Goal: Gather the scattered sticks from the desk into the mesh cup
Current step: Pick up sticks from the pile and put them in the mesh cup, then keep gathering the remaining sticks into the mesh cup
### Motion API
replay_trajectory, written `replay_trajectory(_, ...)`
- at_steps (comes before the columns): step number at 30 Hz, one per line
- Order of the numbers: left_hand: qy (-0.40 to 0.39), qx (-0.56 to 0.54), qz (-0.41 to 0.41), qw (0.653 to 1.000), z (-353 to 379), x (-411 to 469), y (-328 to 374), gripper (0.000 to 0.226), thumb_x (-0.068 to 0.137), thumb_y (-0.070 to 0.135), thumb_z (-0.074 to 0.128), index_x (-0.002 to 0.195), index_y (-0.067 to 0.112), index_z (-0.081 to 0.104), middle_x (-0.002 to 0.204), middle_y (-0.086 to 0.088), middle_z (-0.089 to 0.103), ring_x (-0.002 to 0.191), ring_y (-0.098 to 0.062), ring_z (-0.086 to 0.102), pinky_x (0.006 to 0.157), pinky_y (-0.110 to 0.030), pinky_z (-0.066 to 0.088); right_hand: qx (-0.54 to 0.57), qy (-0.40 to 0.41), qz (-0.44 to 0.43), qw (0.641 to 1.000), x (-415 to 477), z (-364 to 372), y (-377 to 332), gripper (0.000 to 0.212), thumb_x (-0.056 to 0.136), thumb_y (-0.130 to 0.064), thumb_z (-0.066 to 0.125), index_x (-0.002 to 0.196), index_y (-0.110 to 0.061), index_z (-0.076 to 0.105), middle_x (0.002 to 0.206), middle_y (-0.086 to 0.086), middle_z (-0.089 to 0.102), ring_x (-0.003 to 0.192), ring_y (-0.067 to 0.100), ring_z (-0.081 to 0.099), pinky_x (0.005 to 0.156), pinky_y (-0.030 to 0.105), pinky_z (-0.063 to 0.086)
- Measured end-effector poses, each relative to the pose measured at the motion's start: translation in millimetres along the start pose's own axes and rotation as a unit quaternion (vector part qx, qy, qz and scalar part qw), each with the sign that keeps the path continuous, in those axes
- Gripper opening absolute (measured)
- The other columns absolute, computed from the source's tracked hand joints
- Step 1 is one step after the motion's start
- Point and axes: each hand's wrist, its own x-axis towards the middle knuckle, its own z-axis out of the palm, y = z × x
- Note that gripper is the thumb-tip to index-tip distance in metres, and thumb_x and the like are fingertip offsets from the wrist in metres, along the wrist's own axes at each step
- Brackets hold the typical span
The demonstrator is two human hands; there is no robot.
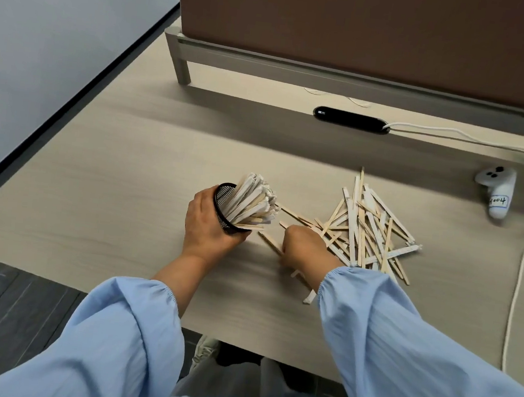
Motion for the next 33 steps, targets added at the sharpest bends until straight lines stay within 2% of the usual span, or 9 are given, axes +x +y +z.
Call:
replay_trajectory(2, 0.000, 0.001, -0.011, 1.000, -1.5, -1.5, -2.8, 0.091, 0.045, 0.055, 0.060, 0.120, 0.006, 0.047, 0.115, -0.014, 0.056, 0.109, -0.031, 0.048, 0.095, -0.036, 0.037, 0.001, 0.007, -0.006, 1.000, 0.8, 4.3, -0.2, 0.019, 0.076, -0.012, 0.069, 0.094, -0.007, 0.065, 0.102, 0.016, 0.065, 0.103, 0.033, 0.063, 0.078, 0.032, 0.049)
replay_trajectory(6, 0.002, 0.001, -0.021, 1.000, -3.6, -1.8, -6.9, 0.090, 0.044, 0.055, 0.062, 0.121, 0.009, 0.048, 0.115, -0.012, 0.056, 0.109, -0.028, 0.047, 0.096, -0.036, 0.038, -0.016, 0.024, -0.016, 0.999, 1.3, 9.3, -1.4, 0.026, 0.082, -0.010, 0.062, 0.106, -0.002, 0.063, 0.116, 0.017, 0.064, 0.110, 0.035, 0.060, 0.086, 0.035, 0.049)
replay_trajectory(14, 0.013, -0.008, -0.016, 1.000, -4.2, -0.1, -2.3, 0.092, 0.043, 0.055, 0.057, 0.120, 0.007, 0.047, 0.116, -0.015, 0.055, 0.110, -0.032, 0.047, 0.096, -0.037, 0.037, -0.051, 0.016, -0.013, 0.998, 10.1, 11.4, -1.5, 0.031, 0.083, -0.002, 0.059, 0.114, -0.002, 0.061, 0.122, 0.016, 0.062, 0.115, 0.035, 0.058, 0.090, 0.036, 0.048)
replay_trajectory(18, 0.010, -0.011, -0.025, 1.000, -3.4, 3.0, -0.8, 0.093, 0.043, 0.056, 0.058, 0.121, 0.006, 0.047, 0.116, -0.016, 0.054, 0.110, -0.033, 0.048, 0.096, -0.038, 0.038, -0.042, 0.014, -0.014, 0.999, 14.1, 11.1, -1.4, 0.031, 0.083, -0.006, 0.062, 0.114, -0.002, 0.061, 0.121, 0.016, 0.062, 0.114, 0.035, 0.058, 0.090, 0.036, 0.048)
replay_trajectory(23, 0.012, -0.005, -0.035, 0.999, -3.8, 8.1, -5.1, 0.089, 0.045, 0.042, 0.072, 0.122, 0.005, 0.047, 0.117, -0.017, 0.054, 0.110, -0.033, 0.047, 0.097, -0.039, 0.038, 0.064, 0.060, -0.021, 0.996, 20.6, 3.9, -1.8, 0.027, 0.086, -0.015, 0.054, 0.111, -0.006, 0.054, 0.117, 0.018, 0.061, 0.108, 0.036, 0.058, 0.083, 0.034, 0.046)
replay_trajectory(27, 0.024, -0.011, -0.038, 0.999, -5.5, 11.6, -7.6, 0.091, 0.044, 0.049, 0.068, 0.121, 0.005, 0.047, 0.116, -0.016, 0.055, 0.110, -0.032, 0.047, 0.097, -0.039, 0.038, 0.151, 0.077, -0.046, 0.985, 31.2, -4.2, -7.5, 0.027, 0.090, -0.005, 0.038, 0.116, -0.005, 0.043, 0.114, 0.025, 0.060, 0.099, 0.040, 0.057, 0.070, 0.033, 0.036)
replay_trajectory(29, 0.027, -0.016, -0.041, 0.999, -6.7, 12.8, -7.9, 0.090, 0.045, 0.048, 0.068, 0.121, 0.005, 0.048, 0.116, -0.016, 0.055, 0.110, -0.032, 0.047, 0.097, -0.039, 0.037, 0.212, 0.103, -0.056, 0.970, 35.2, -8.5, -10.4, 0.026, 0.092, -0.002, 0.033, 0.117, -0.002, 0.040, 0.112, 0.028, 0.059, 0.098, 0.041, 0.057, 0.070, 0.032, 0.033)
replay_trajectory(31, 0.029, -0.019, -0.039, 0.999, -7.1, 14.5, -7.8, 0.090, 0.044, 0.049, 0.066, 0.120, 0.006, 0.048, 0.115, -0.016, 0.055, 0.110, -0.032, 0.048, 0.096, -0.038, 0.038, 0.272, 0.139, -0.056, 0.950, 38.0, -13.3, -10.8, 0.020, 0.093, -0.004, 0.031, 0.111, -0.003, 0.039, 0.102, 0.028, 0.059, 0.091, 0.040, 0.056, 0.069, 0.033, 0.032)
replay_trajectory(33, 0.030, -0.021, -0.033, 0.999, -6.8, 16.8, -8.7, 0.090, 0.044, 0.053, 0.061, 0.120, 0.006, 0.048, 0.115, -0.015, 0.055, 0.109, -0.031, 0.047, 0.096, -0.038, 0.038, 0.336, 0.174, -0.054, 0.924, 41.1, -17.4, -8.9, 0.006, 0.093, -0.009, 0.036, 0.097, -0.009, 0.040, 0.082, 0.016, 0.056, 0.077, 0.034, 0.052, 0.066, 0.036, 0.034)
